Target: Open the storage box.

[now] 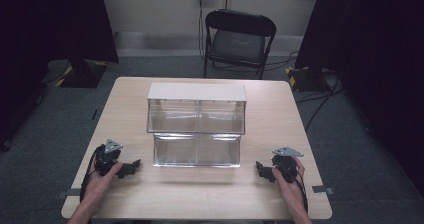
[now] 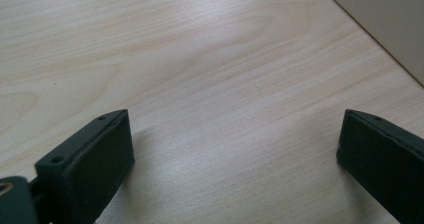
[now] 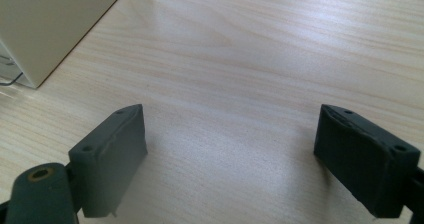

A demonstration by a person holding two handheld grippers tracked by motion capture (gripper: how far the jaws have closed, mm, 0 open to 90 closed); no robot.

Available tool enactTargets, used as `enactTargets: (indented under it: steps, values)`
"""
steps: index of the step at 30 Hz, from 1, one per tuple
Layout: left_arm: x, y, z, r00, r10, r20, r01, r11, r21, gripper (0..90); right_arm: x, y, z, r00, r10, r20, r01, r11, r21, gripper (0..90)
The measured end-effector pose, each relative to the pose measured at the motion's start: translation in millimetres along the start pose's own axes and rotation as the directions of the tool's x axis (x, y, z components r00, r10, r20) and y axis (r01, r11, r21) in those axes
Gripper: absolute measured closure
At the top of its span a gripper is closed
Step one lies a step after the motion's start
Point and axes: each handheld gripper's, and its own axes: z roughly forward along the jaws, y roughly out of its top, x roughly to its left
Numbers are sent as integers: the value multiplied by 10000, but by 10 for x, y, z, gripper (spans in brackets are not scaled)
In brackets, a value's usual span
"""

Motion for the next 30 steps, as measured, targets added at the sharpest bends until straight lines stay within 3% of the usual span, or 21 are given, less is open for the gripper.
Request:
enactTargets:
  steps: [8, 10, 11, 12, 19, 27, 30]
  values:
    - [-8, -10, -40, 10000, 38, -66, -38, 10000, -5, 68, 0, 0, 0, 10000, -3, -1, 3, 10000, -1, 126]
    - [-33, -9, -65, 9998, -193, -43, 193, 9997, -151, 151, 0, 0, 0, 10000, -3, 1, 3, 10000, 0, 126]
    - [-79, 0, -87, 9999, -116, 13, 116, 9998, -139, 168, 0, 0, 0, 10000, 3, -3, -3, 10000, 0, 126]
    - [-137, 16, -112, 9997, 231, 40, -230, 9996, -173, 155, 0, 0, 0, 10000, 0, -2, 0, 10000, 1, 126]
    - [-227, 55, -162, 9987, 468, 202, -459, 9979, -448, 162, 0, 0, 0, 10000, -3, 1, 3, 10000, -1, 126]
    - [-219, 70, -251, 9984, 17, 563, 36, 9956, -936, 159, 0, 0, 0, 10000, -3, 0, 3, 10000, 0, 126]
    - [-209, 72, -306, 9950, -126, 991, 225, 9947, -1000, 164, 0, 0, 0, 10000, -3, 0, 3, 10000, -1, 126]
